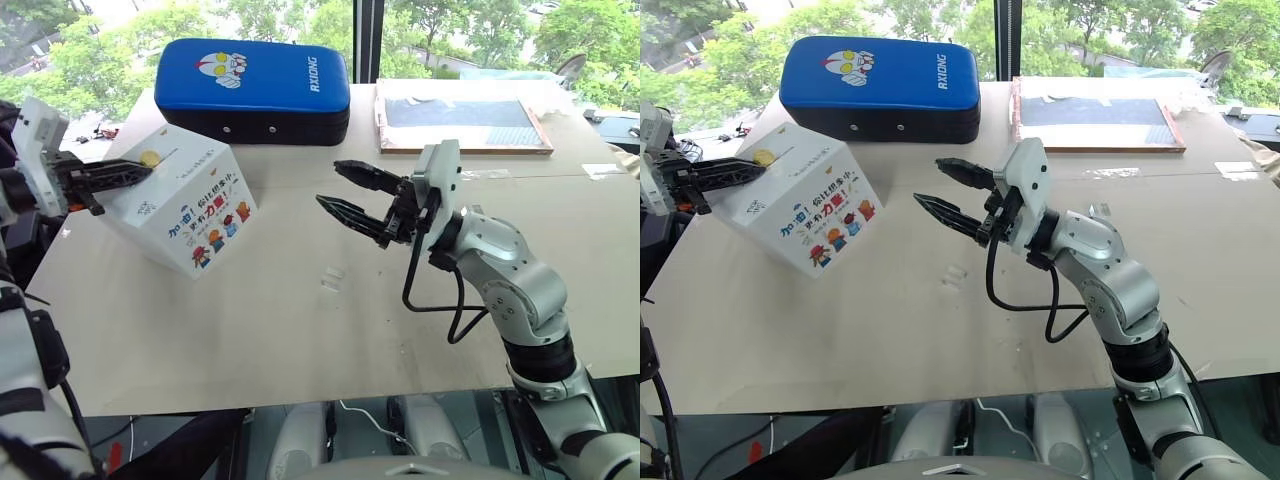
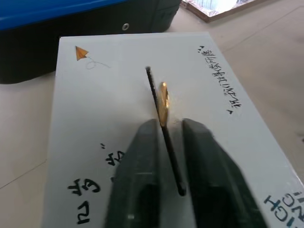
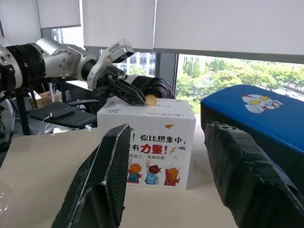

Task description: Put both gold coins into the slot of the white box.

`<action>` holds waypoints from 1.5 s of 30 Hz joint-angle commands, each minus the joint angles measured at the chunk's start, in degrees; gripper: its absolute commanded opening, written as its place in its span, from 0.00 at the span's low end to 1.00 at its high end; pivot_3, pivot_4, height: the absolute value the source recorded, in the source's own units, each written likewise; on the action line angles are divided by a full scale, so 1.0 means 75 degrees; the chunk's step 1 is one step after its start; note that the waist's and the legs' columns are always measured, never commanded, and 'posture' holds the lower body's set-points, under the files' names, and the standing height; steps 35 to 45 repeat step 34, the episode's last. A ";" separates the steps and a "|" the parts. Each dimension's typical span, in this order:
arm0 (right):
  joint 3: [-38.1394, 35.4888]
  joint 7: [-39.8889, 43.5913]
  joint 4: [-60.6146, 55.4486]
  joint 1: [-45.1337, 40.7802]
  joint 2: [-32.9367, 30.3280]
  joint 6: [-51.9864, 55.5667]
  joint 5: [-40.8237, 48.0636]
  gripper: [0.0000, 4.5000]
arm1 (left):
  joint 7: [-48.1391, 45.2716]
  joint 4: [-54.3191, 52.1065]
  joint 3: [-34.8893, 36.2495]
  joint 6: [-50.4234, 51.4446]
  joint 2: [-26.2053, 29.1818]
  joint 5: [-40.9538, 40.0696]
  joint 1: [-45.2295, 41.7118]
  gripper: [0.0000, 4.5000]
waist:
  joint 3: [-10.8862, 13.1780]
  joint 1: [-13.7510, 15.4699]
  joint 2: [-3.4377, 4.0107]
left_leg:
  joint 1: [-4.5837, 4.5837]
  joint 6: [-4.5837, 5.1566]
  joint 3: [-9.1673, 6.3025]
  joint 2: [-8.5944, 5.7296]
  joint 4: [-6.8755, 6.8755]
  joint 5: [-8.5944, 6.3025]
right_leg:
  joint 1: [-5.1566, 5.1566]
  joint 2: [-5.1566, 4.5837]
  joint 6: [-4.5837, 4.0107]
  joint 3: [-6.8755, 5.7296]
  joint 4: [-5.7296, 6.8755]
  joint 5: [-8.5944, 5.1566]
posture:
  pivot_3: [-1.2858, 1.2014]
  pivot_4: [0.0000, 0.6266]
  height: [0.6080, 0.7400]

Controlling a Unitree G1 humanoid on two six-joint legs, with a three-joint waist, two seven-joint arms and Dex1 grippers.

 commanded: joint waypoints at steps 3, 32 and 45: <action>-0.0092 0.0024 -0.0172 0.0012 -0.0006 -0.0207 -0.0019 0.59 | 0.0040 0.0105 -0.0474 0.0318 -0.0121 0.0435 0.0424 0.49 | -0.0003 -0.0001 0.0005 | 0.0008 0.0000 0.0000 0.0004 0.0000 0.0001 | 0.0002 0.0007 0.0016 0.0005 0.0002 -0.0011 | 0.52 0.24 1.00; -0.2077 0.2053 0.0881 0.5466 -0.2681 -0.3131 -0.0758 1.00 | 0.4369 -1.1814 0.0063 0.1436 -0.3471 -0.1925 0.7873 0.98 | 0.0016 0.0220 -0.0033 | -0.0042 0.0022 -0.0064 -0.0008 -0.0025 -0.0019 | 0.0036 -0.0046 -0.0013 0.0001 -0.0142 -0.0023 | 0.52 0.24 1.00; -0.2144 0.2099 0.1082 0.5532 -0.2621 -0.3427 -0.0807 1.00 | 0.4180 -1.1603 -0.0068 0.0889 -0.3465 -0.1732 0.8228 0.98 | 0.0015 0.0218 -0.0033 | 0.0005 0.0022 -0.0064 -0.0008 -0.0023 -0.0019 | 0.0079 -0.0047 0.0002 0.0004 -0.0150 -0.0040 | 0.52 0.24 1.00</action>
